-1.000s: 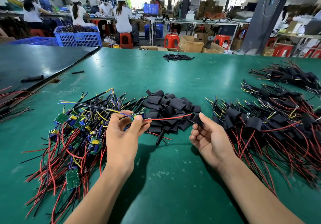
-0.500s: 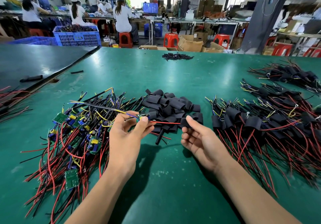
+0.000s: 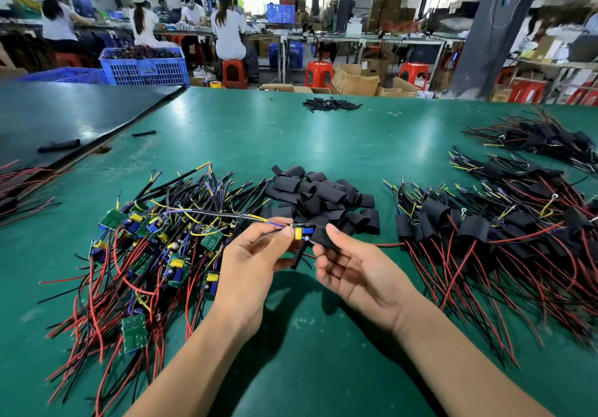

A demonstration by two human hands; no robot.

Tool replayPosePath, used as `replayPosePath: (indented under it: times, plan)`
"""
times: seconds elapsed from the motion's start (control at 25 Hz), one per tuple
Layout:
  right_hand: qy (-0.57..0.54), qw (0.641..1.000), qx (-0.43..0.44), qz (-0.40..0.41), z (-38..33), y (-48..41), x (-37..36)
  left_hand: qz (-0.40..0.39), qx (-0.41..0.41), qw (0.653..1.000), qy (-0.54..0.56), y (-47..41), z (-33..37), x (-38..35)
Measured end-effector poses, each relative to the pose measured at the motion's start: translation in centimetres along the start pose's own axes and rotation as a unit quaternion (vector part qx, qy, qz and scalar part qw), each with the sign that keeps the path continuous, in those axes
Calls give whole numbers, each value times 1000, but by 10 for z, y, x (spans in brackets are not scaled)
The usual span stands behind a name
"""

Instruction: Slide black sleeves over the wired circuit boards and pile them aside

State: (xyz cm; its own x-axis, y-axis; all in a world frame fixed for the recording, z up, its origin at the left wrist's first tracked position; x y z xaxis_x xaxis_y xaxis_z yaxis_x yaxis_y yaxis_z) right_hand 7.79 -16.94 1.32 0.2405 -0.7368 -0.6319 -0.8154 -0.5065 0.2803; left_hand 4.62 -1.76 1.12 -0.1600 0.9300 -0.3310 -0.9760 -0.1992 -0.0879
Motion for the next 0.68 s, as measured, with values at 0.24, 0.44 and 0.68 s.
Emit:
replayPosePath:
  times: [0.24, 0.44, 0.68]
  plan:
    - [-27, 999, -36, 15, -3, 1, 4, -34, -31, 996, -81, 0, -1, 1]
    - [-23, 997, -75, 13, -3, 2, 4, -29, -73, 988, -129, 1, -1, -2]
    - [0, 994, -106, 11, -5, 3, 7, -32, -50, 993, -106, 1, -2, -2]
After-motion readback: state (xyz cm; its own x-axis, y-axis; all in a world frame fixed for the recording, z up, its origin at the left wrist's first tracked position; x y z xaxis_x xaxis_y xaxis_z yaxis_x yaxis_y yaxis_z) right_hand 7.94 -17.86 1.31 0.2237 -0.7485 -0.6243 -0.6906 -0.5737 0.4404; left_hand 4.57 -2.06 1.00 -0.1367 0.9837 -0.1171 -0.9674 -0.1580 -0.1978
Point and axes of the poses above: each hand's wrist, its own y-axis away from the middle knuckle, its own x-axis out of the back of the hand, z = x × y, the point moved 2 cm from there along -y, towards the middle knuckle, and after that the axes turned 6 degrees about -z, right-handed, at the moved point
